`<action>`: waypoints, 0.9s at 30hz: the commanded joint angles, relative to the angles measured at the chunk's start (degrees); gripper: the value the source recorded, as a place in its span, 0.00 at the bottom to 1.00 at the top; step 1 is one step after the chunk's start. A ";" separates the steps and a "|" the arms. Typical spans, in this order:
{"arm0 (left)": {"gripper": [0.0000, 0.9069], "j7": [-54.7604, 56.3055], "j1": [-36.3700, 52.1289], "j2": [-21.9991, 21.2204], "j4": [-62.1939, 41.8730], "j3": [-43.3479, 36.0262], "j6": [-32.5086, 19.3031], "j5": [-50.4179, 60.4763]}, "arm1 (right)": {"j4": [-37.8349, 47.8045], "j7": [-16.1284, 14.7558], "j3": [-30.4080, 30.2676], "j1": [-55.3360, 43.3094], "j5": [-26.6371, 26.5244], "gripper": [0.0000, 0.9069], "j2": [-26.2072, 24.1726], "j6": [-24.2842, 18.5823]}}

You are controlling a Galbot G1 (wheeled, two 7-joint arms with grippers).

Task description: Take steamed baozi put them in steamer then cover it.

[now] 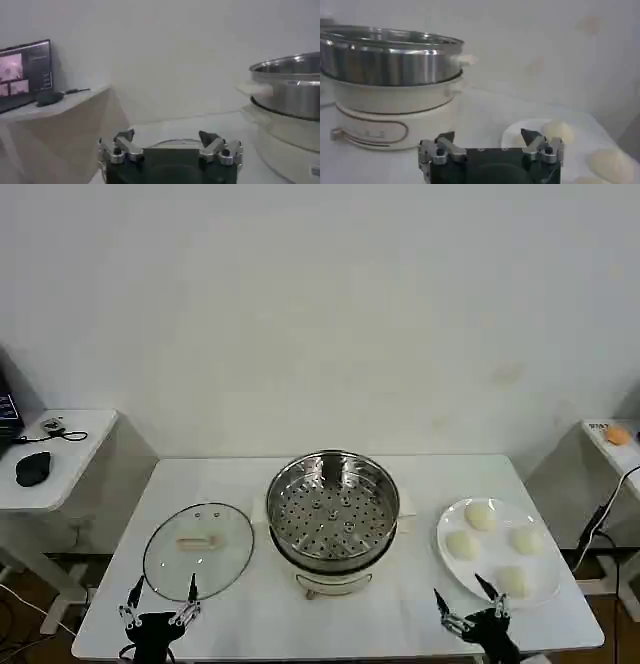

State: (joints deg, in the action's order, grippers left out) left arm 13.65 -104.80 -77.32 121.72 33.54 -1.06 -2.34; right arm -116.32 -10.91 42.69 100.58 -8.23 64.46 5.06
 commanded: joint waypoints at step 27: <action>1.00 -4.02 -1.42 -1.44 4.75 6.62 2.17 8.44 | 42.67 -51.40 -49.25 -79.07 31.62 1.00 -38.85 -11.43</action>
State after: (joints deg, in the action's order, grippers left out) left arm 9.09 -105.79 -77.73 124.62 38.92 1.40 5.13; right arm -87.91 -52.85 19.67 50.92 16.36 29.76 0.02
